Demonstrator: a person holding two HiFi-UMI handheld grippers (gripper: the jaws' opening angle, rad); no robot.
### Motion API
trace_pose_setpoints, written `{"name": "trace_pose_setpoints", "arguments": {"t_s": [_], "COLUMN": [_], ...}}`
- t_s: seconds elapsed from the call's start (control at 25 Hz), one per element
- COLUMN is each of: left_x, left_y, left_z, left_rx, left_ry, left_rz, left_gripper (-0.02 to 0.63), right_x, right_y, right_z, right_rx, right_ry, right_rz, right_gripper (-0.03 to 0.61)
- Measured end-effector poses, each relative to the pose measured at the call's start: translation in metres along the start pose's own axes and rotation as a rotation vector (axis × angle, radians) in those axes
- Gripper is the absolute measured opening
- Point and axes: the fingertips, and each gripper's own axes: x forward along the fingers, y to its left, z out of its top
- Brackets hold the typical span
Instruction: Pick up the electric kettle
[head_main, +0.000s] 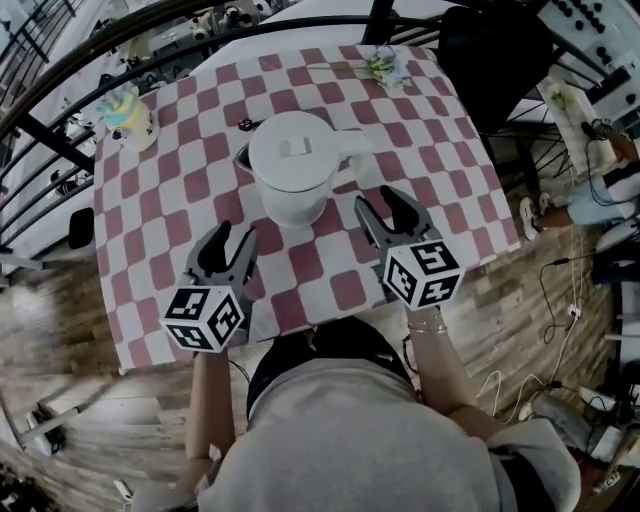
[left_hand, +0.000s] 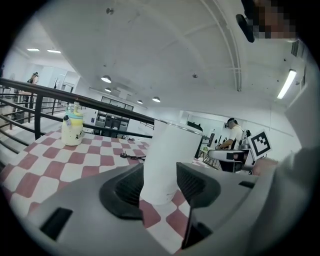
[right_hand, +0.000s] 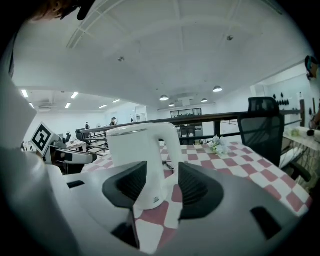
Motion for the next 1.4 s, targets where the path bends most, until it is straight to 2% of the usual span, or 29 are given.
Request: {"name": "trace_pose_setpoints", "arguments": {"t_s": [0.2, 0.36, 0.64, 0.96, 1.16, 1.4], "left_x": [0.019, 0.033, 0.053, 0.066, 0.068, 0.075], "left_y": [0.009, 0.006, -0.004, -0.014, -0.019, -0.020], "left_z": [-0.007, -0.012, -0.019, -0.005, -0.005, -0.006], "left_rx": [0.038, 0.072, 0.175, 0.195, 0.203, 0.220], "left_ry": [0.055, 0.091, 0.127, 0.085, 0.095, 0.137], "left_rz": [-0.024, -0.081, -0.161, -0.239, -0.266, -0.312], "left_gripper": [0.239, 0.282, 0.325, 0.365, 0.385, 0.408], "right_x": [0.027, 0.045, 0.069, 0.088, 0.093, 0.097], "right_y": [-0.018, -0.030, -0.037, -0.032, -0.028, -0.028], "right_z": [-0.002, -0.008, -0.004, 0.007, 0.009, 0.008], "right_rx": [-0.027, -0.032, -0.074, -0.116, -0.136, -0.167], "right_ry": [0.039, 0.073, 0.078, 0.057, 0.046, 0.053], "right_rz": [0.002, 0.010, 0.036, 0.080, 0.084, 0.081], "right_gripper": [0.193, 0.193, 0.206, 0.218, 0.179, 0.173]}}
